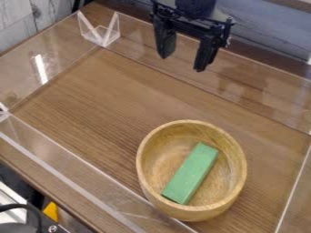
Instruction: Remove the green block from inside the brown bowl and put it on the table
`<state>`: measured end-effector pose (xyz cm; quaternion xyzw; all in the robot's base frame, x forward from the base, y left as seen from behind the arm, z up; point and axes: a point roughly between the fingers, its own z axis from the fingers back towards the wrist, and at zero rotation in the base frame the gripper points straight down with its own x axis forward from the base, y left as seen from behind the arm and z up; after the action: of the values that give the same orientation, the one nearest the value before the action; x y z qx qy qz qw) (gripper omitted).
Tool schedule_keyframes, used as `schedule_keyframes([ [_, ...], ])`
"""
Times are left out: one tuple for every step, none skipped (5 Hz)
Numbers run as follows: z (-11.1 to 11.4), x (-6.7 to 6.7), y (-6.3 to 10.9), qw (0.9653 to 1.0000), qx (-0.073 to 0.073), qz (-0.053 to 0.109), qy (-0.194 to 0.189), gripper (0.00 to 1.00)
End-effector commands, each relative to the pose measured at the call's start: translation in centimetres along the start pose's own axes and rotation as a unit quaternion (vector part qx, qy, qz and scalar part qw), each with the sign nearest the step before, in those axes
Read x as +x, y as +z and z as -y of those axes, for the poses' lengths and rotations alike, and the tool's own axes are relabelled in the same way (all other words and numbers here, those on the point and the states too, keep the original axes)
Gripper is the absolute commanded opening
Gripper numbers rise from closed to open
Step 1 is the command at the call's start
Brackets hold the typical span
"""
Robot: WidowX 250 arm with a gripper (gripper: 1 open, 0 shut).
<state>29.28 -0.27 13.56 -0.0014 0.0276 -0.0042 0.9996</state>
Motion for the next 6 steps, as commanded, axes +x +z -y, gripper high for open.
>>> schedule_keyframes([
  [0.7,-0.9,-0.5,0.9999,-0.004,-0.008,-0.012,1.0],
  [3.0,-3.6,-3.2,0.9988,-0.012,-0.036,-0.03,1.0],
  [5.9,-5.4,-5.3,0.9981,-0.011,-0.031,-0.052,1.0],
  [7.0,-5.9,-6.8,0.9979,-0.008,-0.003,-0.065,1.0],
  [6.6,-5.5,-7.8,0.9975,-0.005,0.023,-0.067,1.0],
  [6.2,-5.1,-8.3,0.9973,-0.003,0.038,-0.063,1.0],
])
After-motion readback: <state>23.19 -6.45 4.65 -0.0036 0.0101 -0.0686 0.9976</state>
